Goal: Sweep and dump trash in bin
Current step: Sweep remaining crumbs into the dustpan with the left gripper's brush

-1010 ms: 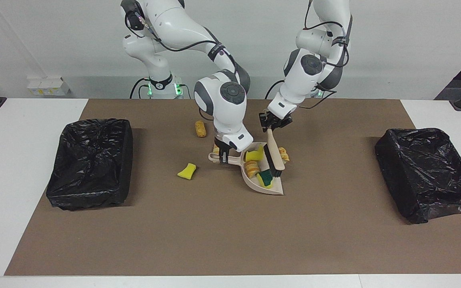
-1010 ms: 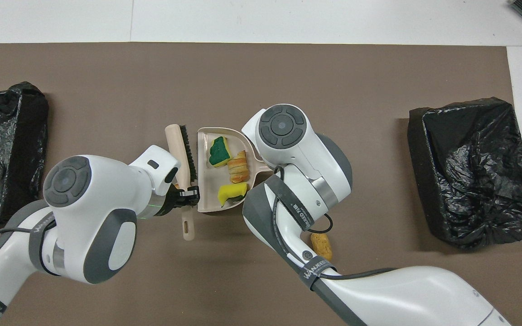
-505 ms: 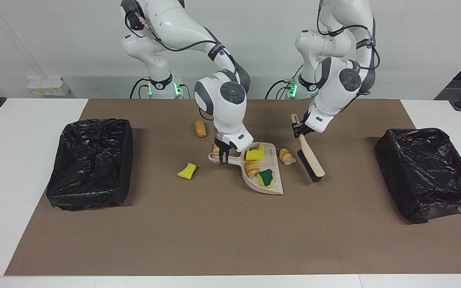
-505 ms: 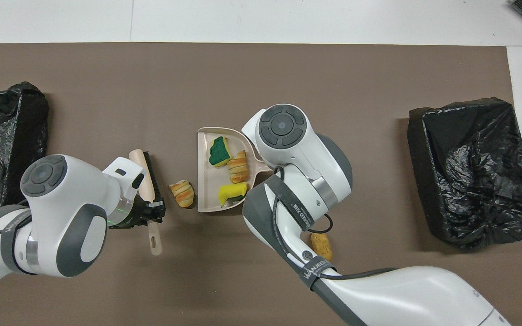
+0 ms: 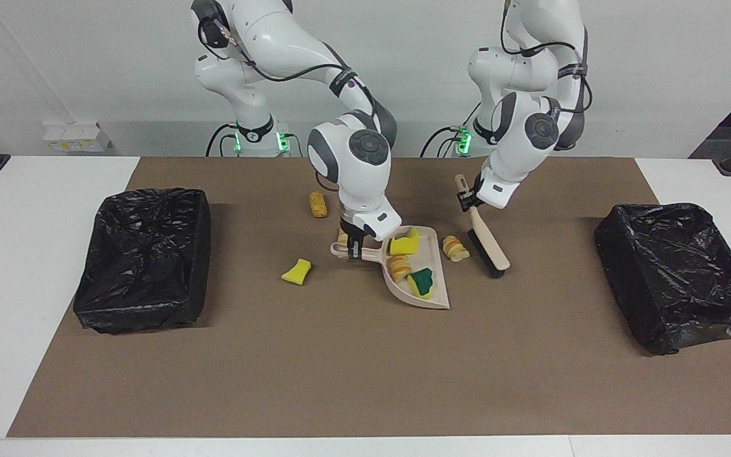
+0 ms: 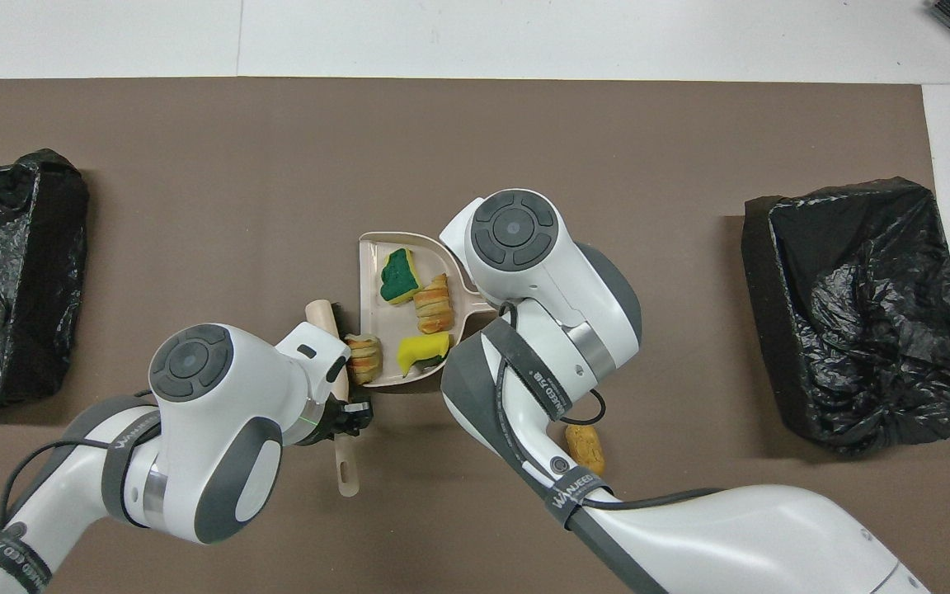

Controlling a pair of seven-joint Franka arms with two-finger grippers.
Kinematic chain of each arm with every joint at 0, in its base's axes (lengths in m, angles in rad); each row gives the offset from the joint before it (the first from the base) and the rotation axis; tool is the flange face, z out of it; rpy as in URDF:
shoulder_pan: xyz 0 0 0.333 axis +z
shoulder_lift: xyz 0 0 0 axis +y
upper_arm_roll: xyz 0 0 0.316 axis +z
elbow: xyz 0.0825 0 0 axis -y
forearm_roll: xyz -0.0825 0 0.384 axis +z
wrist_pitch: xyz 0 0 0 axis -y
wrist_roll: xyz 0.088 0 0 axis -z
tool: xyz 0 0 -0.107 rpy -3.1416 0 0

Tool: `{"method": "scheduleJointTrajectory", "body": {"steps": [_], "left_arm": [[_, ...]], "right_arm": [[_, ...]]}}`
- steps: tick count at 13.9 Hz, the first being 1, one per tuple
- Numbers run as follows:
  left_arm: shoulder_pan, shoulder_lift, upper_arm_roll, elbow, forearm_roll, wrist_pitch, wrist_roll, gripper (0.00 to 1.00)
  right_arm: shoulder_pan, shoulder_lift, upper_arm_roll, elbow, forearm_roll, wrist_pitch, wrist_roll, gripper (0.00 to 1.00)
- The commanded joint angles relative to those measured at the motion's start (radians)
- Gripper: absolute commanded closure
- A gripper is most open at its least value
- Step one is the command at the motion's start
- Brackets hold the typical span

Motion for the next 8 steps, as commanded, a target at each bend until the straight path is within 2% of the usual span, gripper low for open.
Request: {"method": "scheduleJointTrajectory", "body": {"steps": [1, 5, 8], "left_arm": [[-0.061, 0.016, 0.014, 0.012, -0.042, 0.073, 0.034, 1.0], [0.003, 0.016, 0.021, 0.012, -0.025, 0.027, 0.035, 1.0], [0.055, 0.025, 0.021, 0.061, 0.058, -0.032, 0.037, 1.0]], "right_arm": [[-0.013, 0.009, 0.01, 0.015, -0.002, 0.003, -0.034, 1.0], [-0.011, 0.009, 0.01, 0.015, -0.002, 0.003, -0.034, 1.0], [-0.011, 0.009, 0.01, 0.015, -0.005, 0.001, -0.036, 1.0]]}}
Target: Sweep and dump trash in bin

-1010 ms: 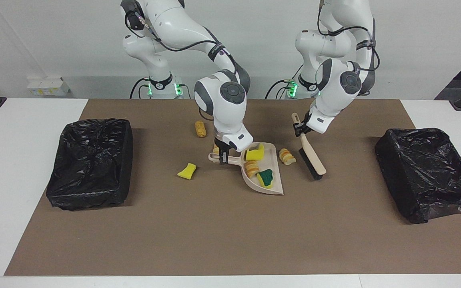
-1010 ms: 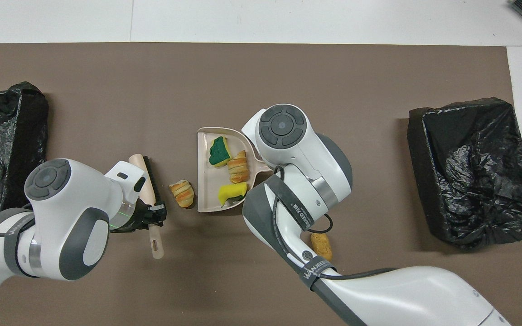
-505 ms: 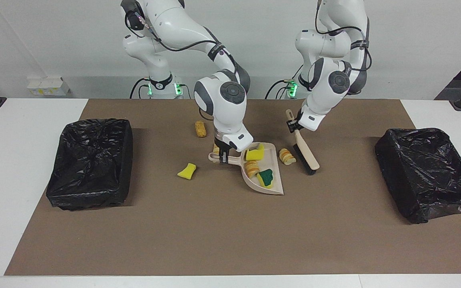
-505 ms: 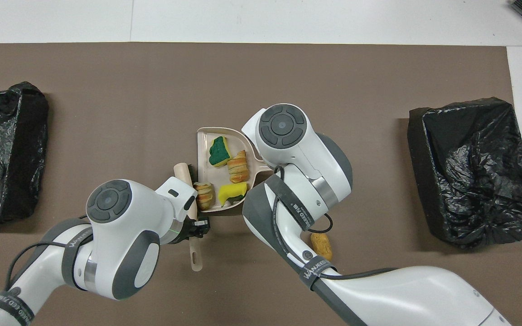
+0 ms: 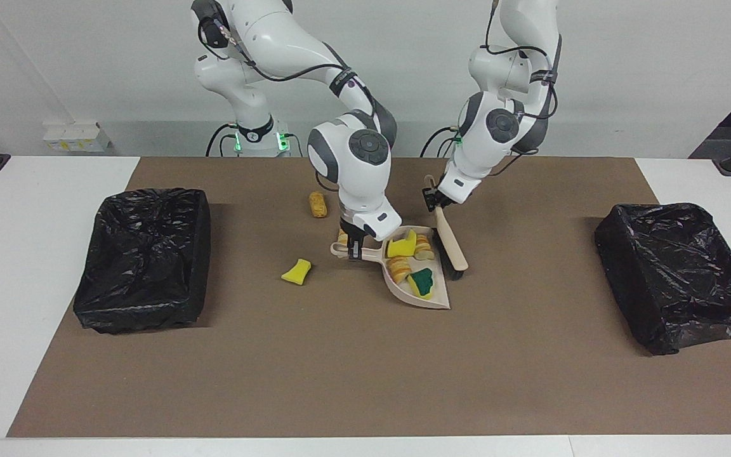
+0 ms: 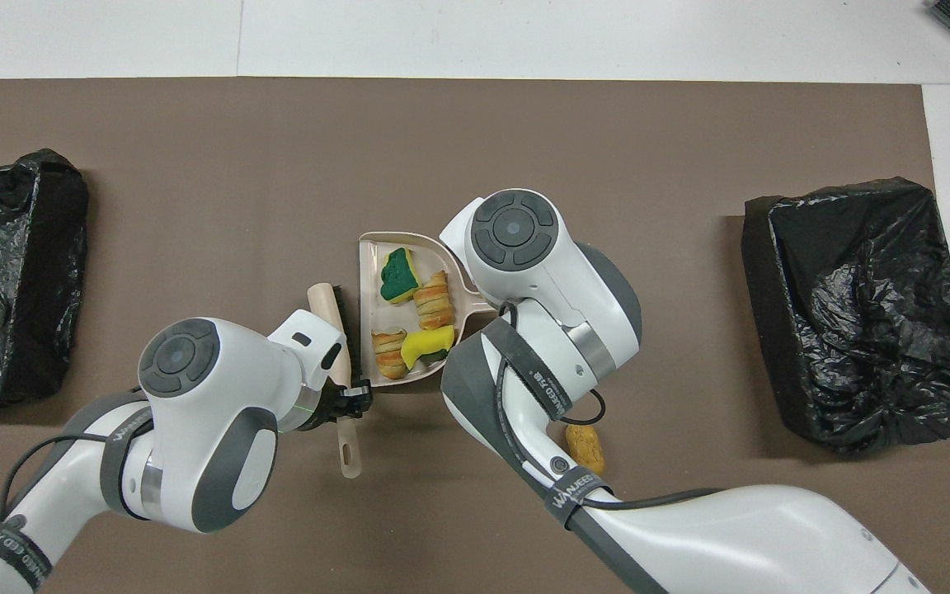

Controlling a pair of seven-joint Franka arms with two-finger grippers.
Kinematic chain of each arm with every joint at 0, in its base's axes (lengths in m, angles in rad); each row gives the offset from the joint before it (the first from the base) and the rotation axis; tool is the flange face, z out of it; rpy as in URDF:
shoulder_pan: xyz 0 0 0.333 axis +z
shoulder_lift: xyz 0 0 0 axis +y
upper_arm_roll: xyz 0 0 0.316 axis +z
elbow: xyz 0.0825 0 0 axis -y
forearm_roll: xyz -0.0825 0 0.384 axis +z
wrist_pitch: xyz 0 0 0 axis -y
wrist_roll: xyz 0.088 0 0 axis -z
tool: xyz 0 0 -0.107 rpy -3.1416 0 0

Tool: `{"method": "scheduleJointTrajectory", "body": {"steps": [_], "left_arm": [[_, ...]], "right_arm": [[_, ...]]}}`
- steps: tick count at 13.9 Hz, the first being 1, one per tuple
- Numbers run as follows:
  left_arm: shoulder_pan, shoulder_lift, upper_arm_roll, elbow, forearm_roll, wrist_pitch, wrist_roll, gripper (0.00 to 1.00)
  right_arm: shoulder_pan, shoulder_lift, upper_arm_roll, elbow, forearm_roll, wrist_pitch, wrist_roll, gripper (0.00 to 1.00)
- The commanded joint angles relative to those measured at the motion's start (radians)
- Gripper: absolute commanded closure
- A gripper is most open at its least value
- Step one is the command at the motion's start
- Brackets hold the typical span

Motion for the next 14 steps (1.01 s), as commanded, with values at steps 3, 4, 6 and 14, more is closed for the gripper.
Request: {"method": "scheduleJointTrajectory", "body": {"steps": [3, 4, 6, 14], "left_arm": [[0.042, -0.034, 0.001, 0.073, 0.07, -0.125, -0.003, 1.0], [0.041, -0.059, 0.0, 0.067, 0.079, -0.162, -0.012, 1.0], [0.023, -0.118, -0.011, 0.015, 0.081, -0.187, -0.044, 1.0], [-0.143, -0.286, -0.121, -0.169, 0.081, -0.136, -0.339, 1.0]], "right_arm": [[-0.013, 0.008, 0.01, 0.015, -0.006, 0.0, -0.037, 1.0], [-0.013, 0.008, 0.01, 0.015, -0.006, 0.0, -0.037, 1.0], [-0.013, 0.008, 0.01, 0.015, -0.006, 0.0, -0.037, 1.0], [-0.029, -0.028, 0.01, 0.004, 0.001, -0.011, -0.069, 1.0]]}}
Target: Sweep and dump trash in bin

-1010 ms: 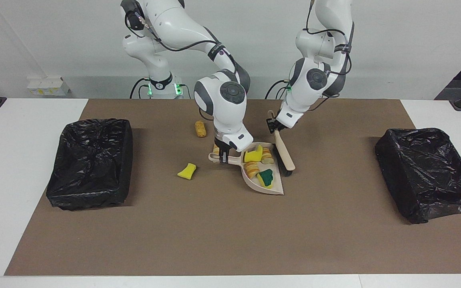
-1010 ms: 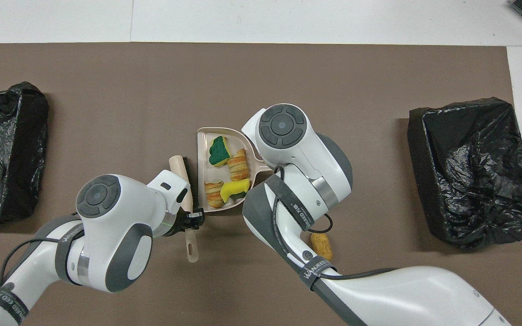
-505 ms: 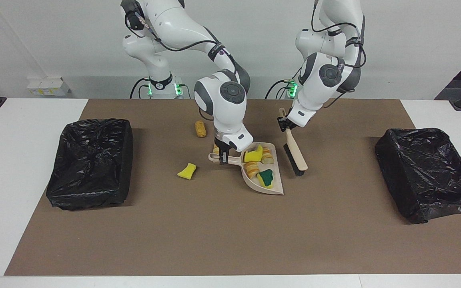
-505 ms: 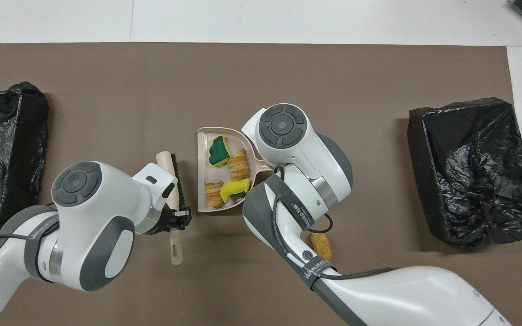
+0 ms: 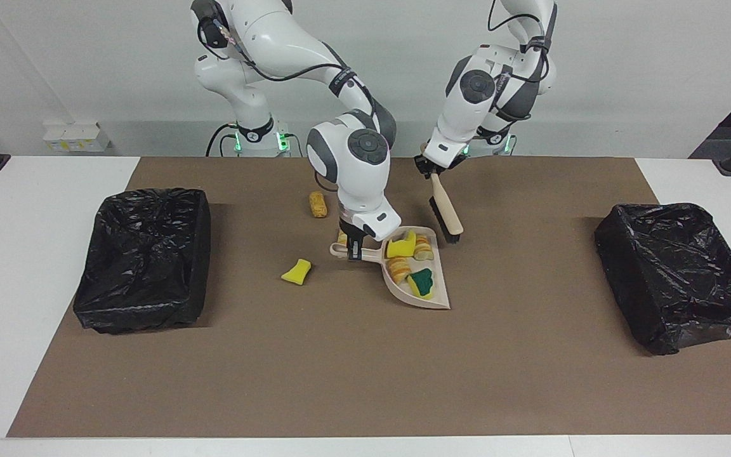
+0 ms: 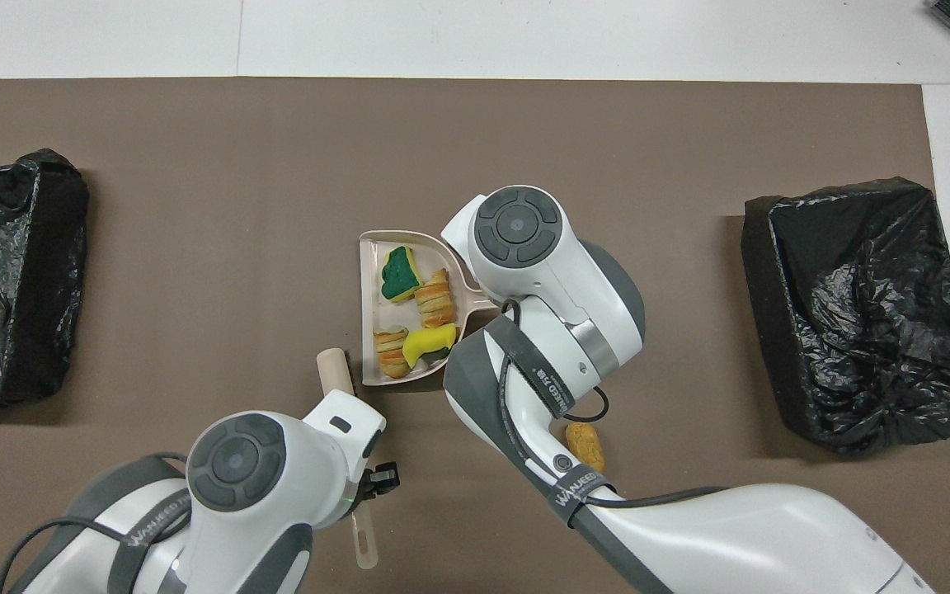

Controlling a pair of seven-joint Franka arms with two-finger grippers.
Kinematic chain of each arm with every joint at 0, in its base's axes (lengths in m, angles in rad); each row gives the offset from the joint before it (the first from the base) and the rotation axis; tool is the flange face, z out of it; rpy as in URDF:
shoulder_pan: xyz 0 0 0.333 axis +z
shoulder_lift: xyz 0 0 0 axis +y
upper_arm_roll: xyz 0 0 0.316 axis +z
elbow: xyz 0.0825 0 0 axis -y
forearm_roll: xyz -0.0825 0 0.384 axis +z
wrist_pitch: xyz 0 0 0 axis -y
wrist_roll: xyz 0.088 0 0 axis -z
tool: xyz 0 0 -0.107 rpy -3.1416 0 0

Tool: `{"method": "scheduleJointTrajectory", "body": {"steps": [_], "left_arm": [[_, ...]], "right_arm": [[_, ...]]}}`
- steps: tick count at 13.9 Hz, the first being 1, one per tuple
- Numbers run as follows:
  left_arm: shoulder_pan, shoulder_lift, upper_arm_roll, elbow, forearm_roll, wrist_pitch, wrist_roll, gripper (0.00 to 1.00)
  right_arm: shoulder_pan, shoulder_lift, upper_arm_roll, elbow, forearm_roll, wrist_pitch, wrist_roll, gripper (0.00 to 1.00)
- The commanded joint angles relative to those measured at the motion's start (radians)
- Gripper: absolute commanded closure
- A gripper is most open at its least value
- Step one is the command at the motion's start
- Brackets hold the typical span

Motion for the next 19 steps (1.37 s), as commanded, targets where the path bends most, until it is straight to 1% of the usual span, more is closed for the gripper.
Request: {"method": "scheduleJointTrajectory", "body": {"steps": [1, 3, 4, 6, 9, 11, 13, 14, 16, 17, 18, 19], "left_arm": [[-0.068, -0.069, -0.014, -0.085, 0.019, 0.051, -0.08, 1.0], [-0.099, -0.066, -0.016, -0.128, 0.016, 0.115, -0.083, 1.0], [-0.143, -0.065, -0.014, -0.144, 0.016, 0.137, -0.085, 1.0], [-0.165, -0.06, -0.016, -0.166, 0.016, 0.131, -0.084, 1.0], [-0.184, -0.068, -0.016, -0.184, 0.016, 0.132, -0.082, 1.0], [-0.18, -0.069, -0.014, -0.186, 0.015, 0.129, -0.071, 1.0], [-0.171, -0.066, -0.013, -0.186, 0.016, 0.128, -0.065, 0.94], [-0.167, -0.066, -0.013, -0.186, 0.015, 0.128, -0.065, 0.95], [-0.167, -0.063, -0.013, -0.2, 0.015, 0.14, -0.065, 0.95], [-0.168, -0.048, -0.013, -0.2, 0.016, 0.161, -0.064, 0.88], [-0.165, -0.036, -0.013, -0.192, 0.016, 0.167, -0.038, 0.65], [-0.159, -0.022, -0.008, -0.185, 0.015, 0.163, 0.041, 0.48]], "right_arm": [[-0.041, -0.041, 0.011, -0.005, 0.001, -0.02, -0.063, 1.0], [-0.072, -0.107, 0.011, -0.043, 0.003, -0.045, -0.072, 1.0], [-0.09, -0.133, 0.012, -0.058, 0.003, -0.046, -0.086, 1.0], [-0.124, -0.173, 0.011, -0.077, 0.017, -0.055, -0.13, 1.0], [-0.217, -0.217, 0.011, -0.077, 0.082, -0.106, -0.274, 1.0], [-0.279, -0.248, 0.011, -0.075, 0.089, -0.14, -0.354, 1.0], [-0.354, -0.277, 0.011, -0.074, 0.102, -0.181, -0.44, 1.0], [-0.407, -0.289, 0.009, -0.072, 0.124, -0.206, -0.502, 1.0], [-0.527, -0.3, 0.009, -0.072, 0.126, -0.235, -0.648, 1.0], [-0.594, -0.3, 0.009, -0.074, 0.126, -0.233, -0.738, 1.0], [-0.657, -0.3, 0.009, -0.074, 0.126, -0.226, -0.811, 1.0], [-0.723, -0.3, 0.007, -0.074, 0.124, -0.214, -0.872, 1.0]]}}
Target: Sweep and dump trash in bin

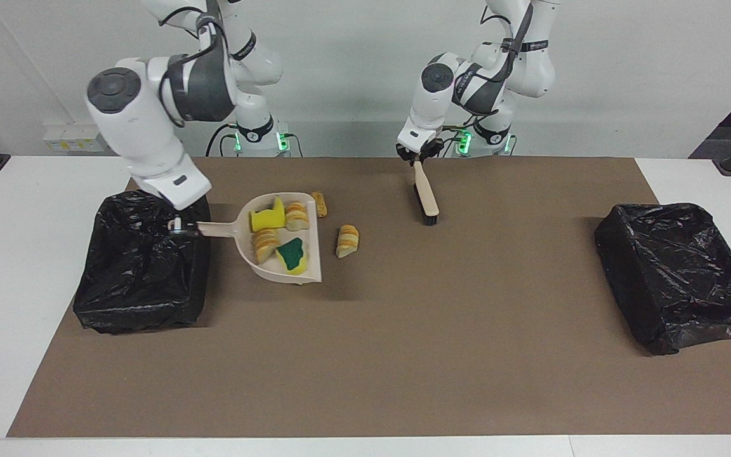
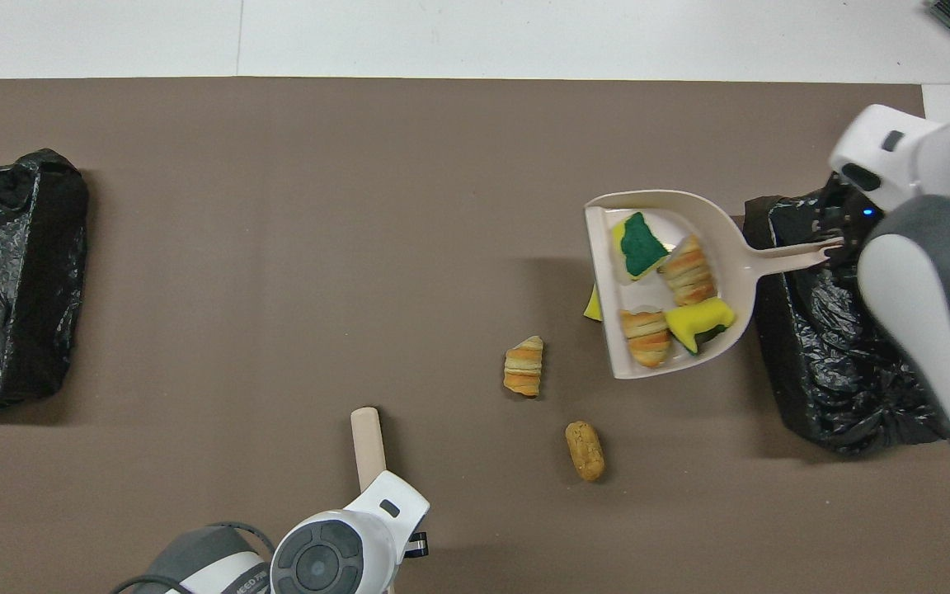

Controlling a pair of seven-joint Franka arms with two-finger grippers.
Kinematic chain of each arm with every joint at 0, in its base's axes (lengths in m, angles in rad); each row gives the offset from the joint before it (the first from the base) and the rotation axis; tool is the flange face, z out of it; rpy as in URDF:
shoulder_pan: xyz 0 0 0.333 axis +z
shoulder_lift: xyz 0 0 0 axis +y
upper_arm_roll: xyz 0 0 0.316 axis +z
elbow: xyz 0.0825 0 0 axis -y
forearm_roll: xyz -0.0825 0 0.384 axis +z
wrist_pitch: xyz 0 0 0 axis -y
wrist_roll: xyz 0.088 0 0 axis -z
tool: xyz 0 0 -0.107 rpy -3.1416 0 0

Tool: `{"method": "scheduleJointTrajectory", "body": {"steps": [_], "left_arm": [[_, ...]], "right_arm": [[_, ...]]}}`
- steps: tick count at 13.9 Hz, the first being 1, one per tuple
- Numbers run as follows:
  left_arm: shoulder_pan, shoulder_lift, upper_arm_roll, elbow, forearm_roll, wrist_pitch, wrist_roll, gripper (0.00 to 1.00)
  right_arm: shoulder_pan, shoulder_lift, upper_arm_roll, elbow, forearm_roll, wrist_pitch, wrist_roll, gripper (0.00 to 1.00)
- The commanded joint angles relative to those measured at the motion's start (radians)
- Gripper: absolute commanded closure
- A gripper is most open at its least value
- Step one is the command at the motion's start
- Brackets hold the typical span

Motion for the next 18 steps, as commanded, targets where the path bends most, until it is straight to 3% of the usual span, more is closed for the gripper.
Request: {"method": "scheduleJointTrajectory", "body": {"steps": [1, 2, 3, 7, 10, 13, 15, 18], "left_arm": [[0.035, 0.013, 0.012, -0.008, 0.013, 0.021, 0.157, 0.27], [0.052, 0.018, 0.012, 0.001, 0.013, 0.017, 0.182, 0.04], [0.062, 0.018, 0.014, 0.026, 0.013, -0.008, 0.187, 0.0], [0.234, 0.018, 0.015, 0.194, 0.048, -0.147, 0.213, 0.0], [0.413, 0.032, 0.014, 0.311, 0.089, -0.187, 0.366, 0.0], [0.556, 0.106, 0.014, 0.452, 0.091, -0.253, 0.528, 0.0], [0.631, 0.157, 0.014, 0.552, 0.153, -0.298, 0.631, 0.0], [0.719, 0.203, 0.015, 0.629, 0.178, -0.301, 0.737, 0.0]], "right_arm": [[-0.168, -0.021, 0.012, -0.024, 0.02, 0.034, -0.169, 1.0], [-0.216, -0.021, 0.01, -0.024, 0.008, 0.047, -0.19, 1.0], [-0.251, -0.021, 0.01, -0.019, -0.003, 0.054, -0.2, 1.0], [-0.331, -0.023, 0.007, -0.022, -0.065, 0.107, -0.259, 1.0], [-0.358, -0.023, 0.004, -0.022, -0.081, 0.13, -0.301, 1.0], [-0.381, -0.023, 0.006, -0.027, -0.182, 0.176, -0.321, 1.0], [-0.379, -0.035, 0.006, -0.048, -0.213, 0.176, -0.319, 1.0], [-0.365, -0.06, 0.006, -0.108, -0.278, 0.241, -0.281, 1.0]]}}
